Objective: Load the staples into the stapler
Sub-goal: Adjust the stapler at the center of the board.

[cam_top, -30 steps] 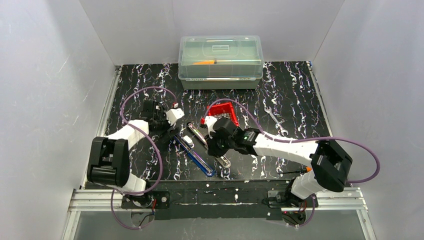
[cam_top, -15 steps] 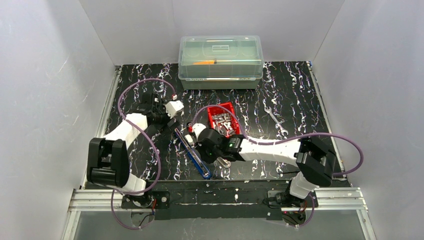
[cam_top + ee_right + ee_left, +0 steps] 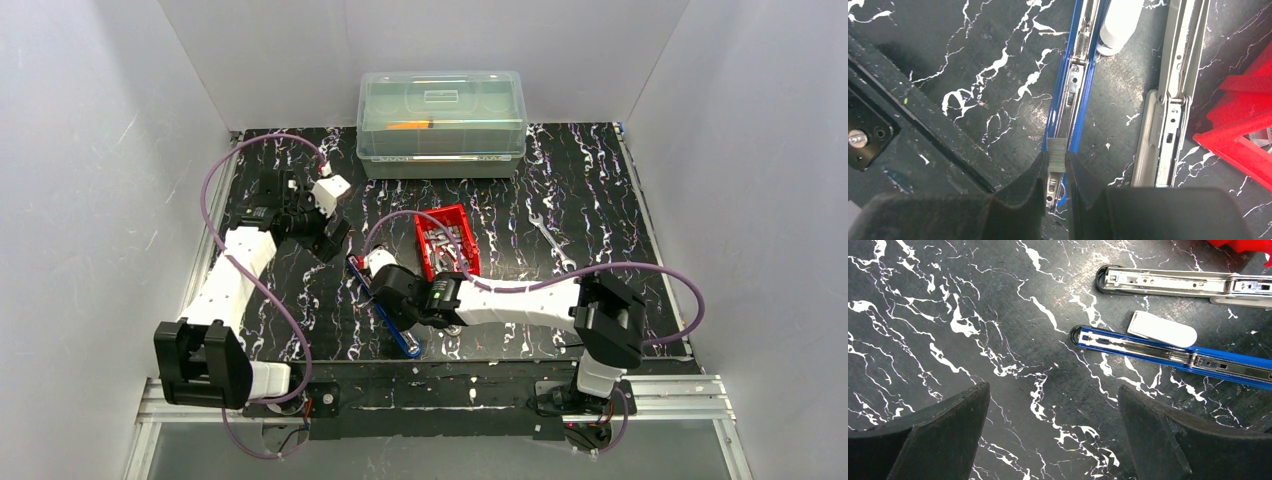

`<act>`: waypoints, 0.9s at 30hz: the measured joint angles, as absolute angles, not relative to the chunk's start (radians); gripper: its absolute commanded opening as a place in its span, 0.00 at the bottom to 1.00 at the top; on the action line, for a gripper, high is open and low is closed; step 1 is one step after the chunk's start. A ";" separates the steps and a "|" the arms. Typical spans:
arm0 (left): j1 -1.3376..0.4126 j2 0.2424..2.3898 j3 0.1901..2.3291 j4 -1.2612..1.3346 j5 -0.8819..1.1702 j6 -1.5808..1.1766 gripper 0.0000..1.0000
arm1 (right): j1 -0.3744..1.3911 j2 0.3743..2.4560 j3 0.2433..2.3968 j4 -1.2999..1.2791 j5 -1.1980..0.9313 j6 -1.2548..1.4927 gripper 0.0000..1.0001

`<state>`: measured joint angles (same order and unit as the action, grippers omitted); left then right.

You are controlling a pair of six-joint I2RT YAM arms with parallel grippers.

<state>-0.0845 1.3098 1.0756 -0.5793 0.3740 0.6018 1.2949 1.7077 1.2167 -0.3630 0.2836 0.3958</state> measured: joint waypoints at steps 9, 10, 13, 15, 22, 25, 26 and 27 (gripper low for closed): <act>-0.084 1.299 0.976 -0.536 0.371 0.565 0.99 | 1.301 1.753 1.244 -0.439 0.294 0.422 0.17; -0.084 1.301 0.971 -0.531 0.369 0.560 0.99 | 1.301 1.753 1.244 -0.445 0.293 0.423 0.17; -0.084 1.313 0.969 -0.509 0.363 0.544 0.99 | 1.303 1.751 1.243 -0.448 0.293 0.426 0.16; -0.084 1.327 0.969 -0.494 0.358 0.532 0.99 | 1.303 1.743 1.239 -0.444 0.293 0.433 0.16; -0.081 1.343 0.969 -0.441 0.347 0.468 0.99 | 1.305 1.682 1.225 -0.442 0.371 0.495 0.08; -0.081 1.339 0.951 -0.421 0.348 0.447 0.99 | 1.332 1.673 1.219 -0.439 0.424 0.550 0.07; -0.081 1.335 0.946 -0.416 0.349 0.442 0.99 | 1.343 1.673 1.214 -0.440 0.434 0.563 0.07; -0.081 1.320 0.936 -0.420 0.352 0.436 0.99 | 1.358 1.673 1.214 -0.442 0.449 0.583 0.06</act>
<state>-0.0807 1.3197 0.9363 -0.4198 0.3523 0.4362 1.3579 1.6730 1.2137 -0.4419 0.4492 0.5835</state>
